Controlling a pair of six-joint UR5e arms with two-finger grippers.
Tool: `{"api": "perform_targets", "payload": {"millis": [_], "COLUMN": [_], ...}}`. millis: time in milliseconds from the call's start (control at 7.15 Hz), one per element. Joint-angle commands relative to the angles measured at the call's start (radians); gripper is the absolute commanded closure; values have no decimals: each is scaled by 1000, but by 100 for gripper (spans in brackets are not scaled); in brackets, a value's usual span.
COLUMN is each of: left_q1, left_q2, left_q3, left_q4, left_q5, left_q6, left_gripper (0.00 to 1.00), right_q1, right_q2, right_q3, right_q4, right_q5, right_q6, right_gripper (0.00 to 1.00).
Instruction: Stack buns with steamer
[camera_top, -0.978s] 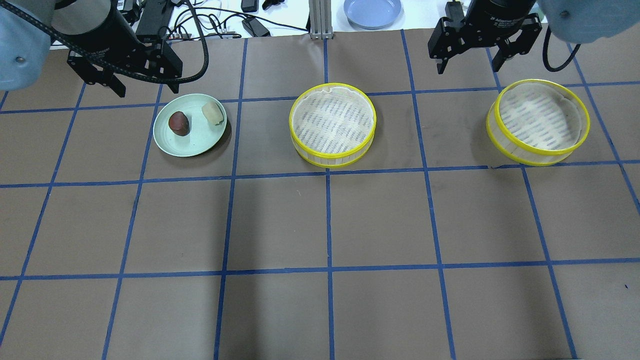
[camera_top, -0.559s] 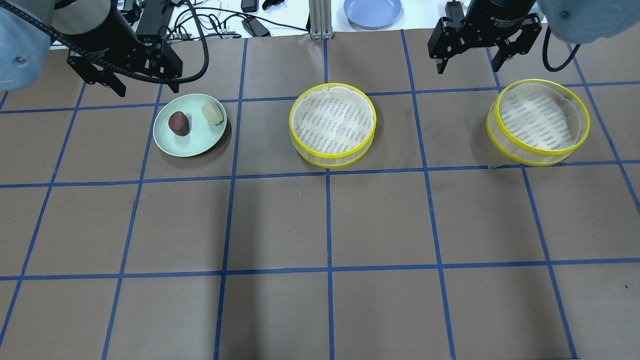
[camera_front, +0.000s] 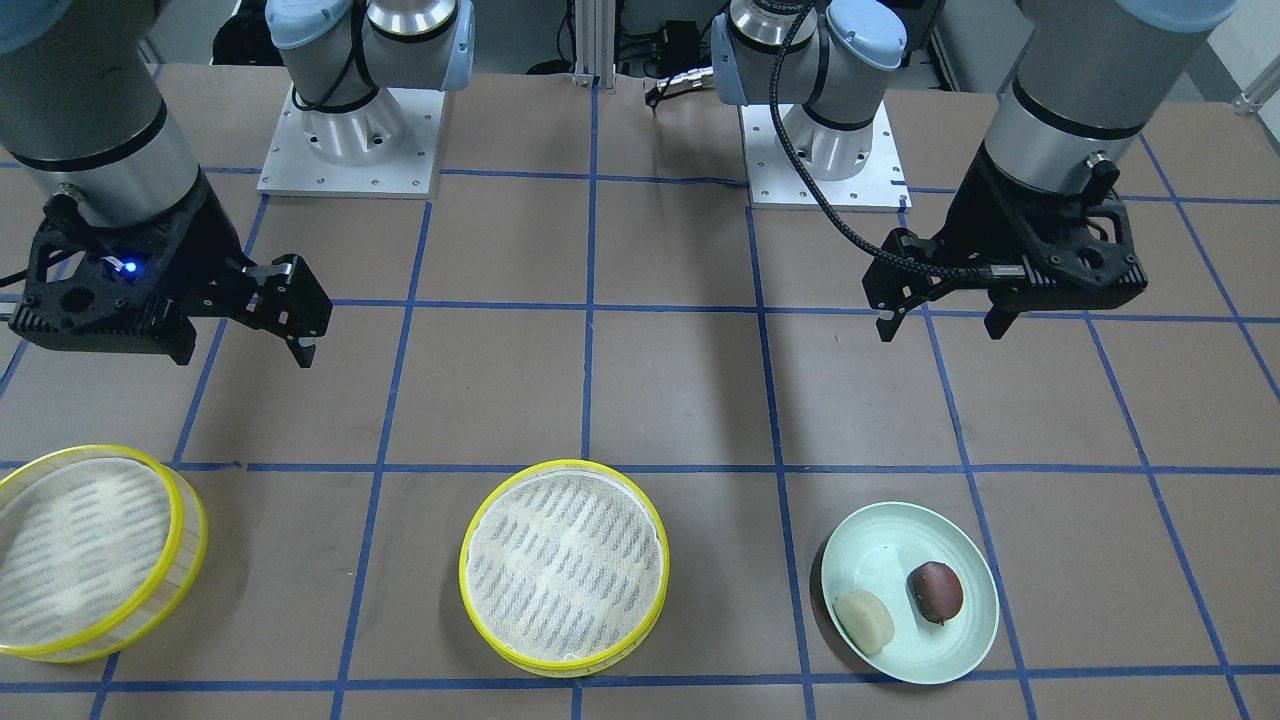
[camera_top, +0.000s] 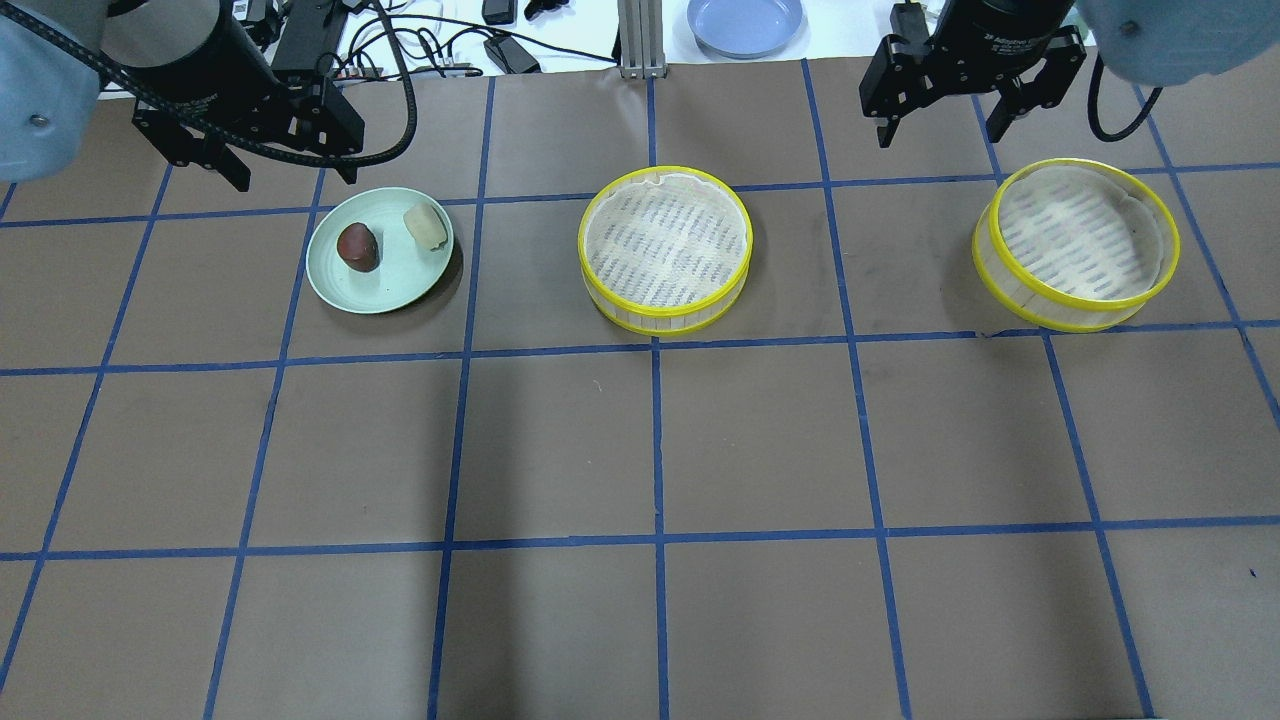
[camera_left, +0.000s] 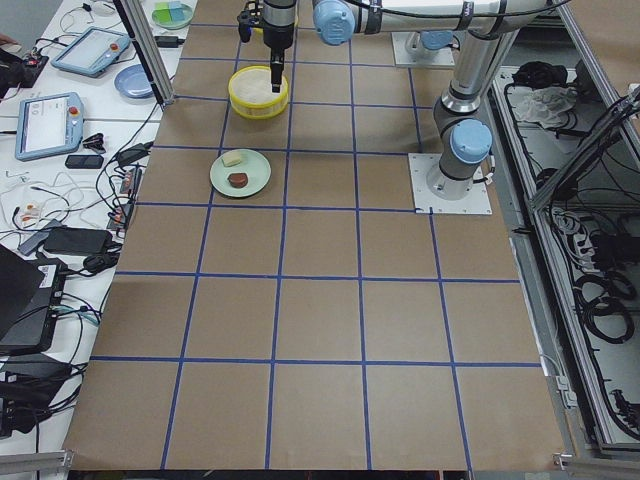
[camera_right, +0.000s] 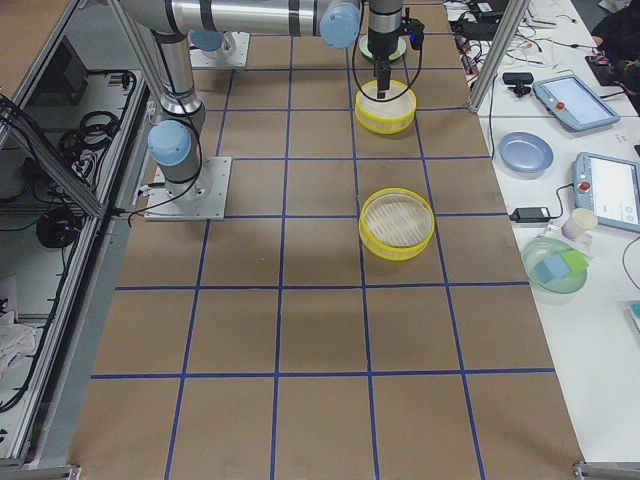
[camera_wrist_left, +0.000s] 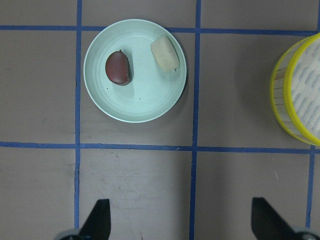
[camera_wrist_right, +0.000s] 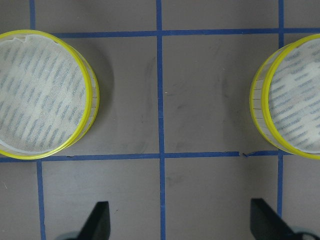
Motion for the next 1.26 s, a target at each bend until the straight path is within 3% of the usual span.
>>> {"api": "perform_targets", "payload": {"millis": [0,419,699,1118], "left_q1": [4,10,13,36], "left_q2": [-23,-35,-130,-295], "left_q3": [-5,-27,-61,-60], "left_q4": [1,6,245,467], "left_q5": [0,2,2,-24], "left_q6": [-8,-18,-20,-21], "left_gripper": [0,0,0,0], "right_q1": [-231,-428,-468,-476], "right_q2": [84,321,390,419], "right_q3": [-5,-8,-8,1], "right_q4": [-72,-345,-415,-455], "right_q5": [7,-5,-4,4], "right_q6": [-305,-565,-642,-653], "right_gripper": [0,0,1,4]}}
